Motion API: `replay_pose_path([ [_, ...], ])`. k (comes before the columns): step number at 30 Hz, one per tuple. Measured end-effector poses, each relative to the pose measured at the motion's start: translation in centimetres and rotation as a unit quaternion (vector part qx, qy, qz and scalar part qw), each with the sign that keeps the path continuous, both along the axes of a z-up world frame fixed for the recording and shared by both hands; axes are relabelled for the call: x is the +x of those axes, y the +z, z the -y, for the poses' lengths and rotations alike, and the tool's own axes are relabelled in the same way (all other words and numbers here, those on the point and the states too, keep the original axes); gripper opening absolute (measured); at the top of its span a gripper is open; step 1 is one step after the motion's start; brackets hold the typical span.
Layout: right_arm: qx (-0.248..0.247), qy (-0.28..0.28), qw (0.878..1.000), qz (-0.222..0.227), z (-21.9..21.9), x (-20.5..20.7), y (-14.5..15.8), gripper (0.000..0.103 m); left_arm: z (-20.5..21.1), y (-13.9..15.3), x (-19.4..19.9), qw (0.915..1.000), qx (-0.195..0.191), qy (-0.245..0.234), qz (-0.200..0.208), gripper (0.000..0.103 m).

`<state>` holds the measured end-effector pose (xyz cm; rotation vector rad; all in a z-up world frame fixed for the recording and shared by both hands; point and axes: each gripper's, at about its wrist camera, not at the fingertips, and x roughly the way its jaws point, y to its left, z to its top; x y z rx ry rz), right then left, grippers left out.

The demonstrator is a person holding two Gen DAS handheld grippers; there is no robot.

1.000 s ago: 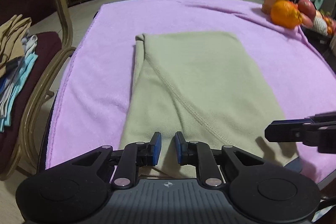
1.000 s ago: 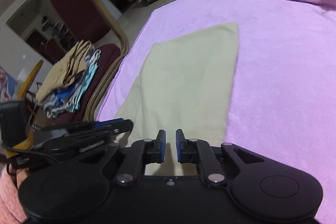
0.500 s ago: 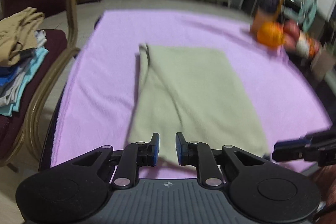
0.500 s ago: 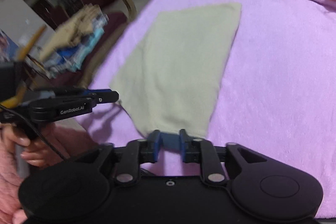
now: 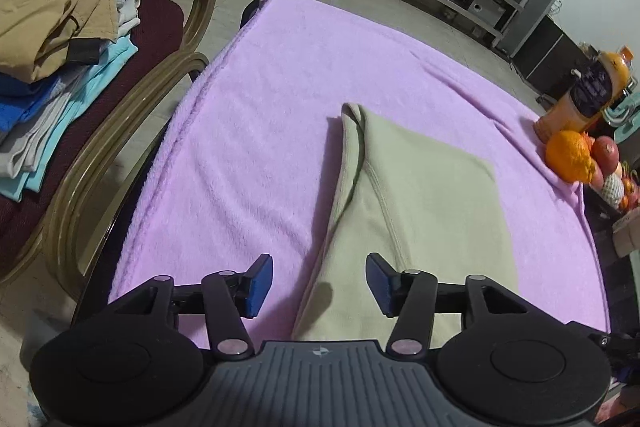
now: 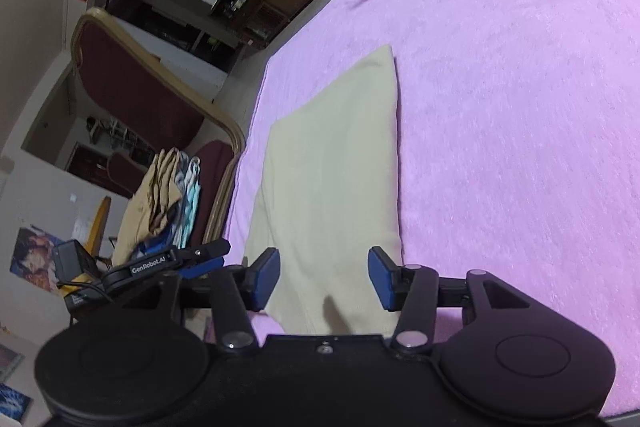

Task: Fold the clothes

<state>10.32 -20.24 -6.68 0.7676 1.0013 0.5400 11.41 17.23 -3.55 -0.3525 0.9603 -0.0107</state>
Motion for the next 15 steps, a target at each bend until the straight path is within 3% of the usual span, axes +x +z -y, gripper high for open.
replay_pose_path([
  [6, 0.018, -0.039, 0.999, -0.028, 0.2, 2.6, -1.1, 0.051, -1.4, -1.4, 2.9, 0.9984, -0.051, -0.013, -0.022, 0.064],
  [15, -0.004, -0.056, 0.997, -0.046, -0.5, 6.2, -3.0, 0.050, -1.8, -3.3, 4.7, 0.9924, -0.117, -0.028, -0.027, 0.064],
])
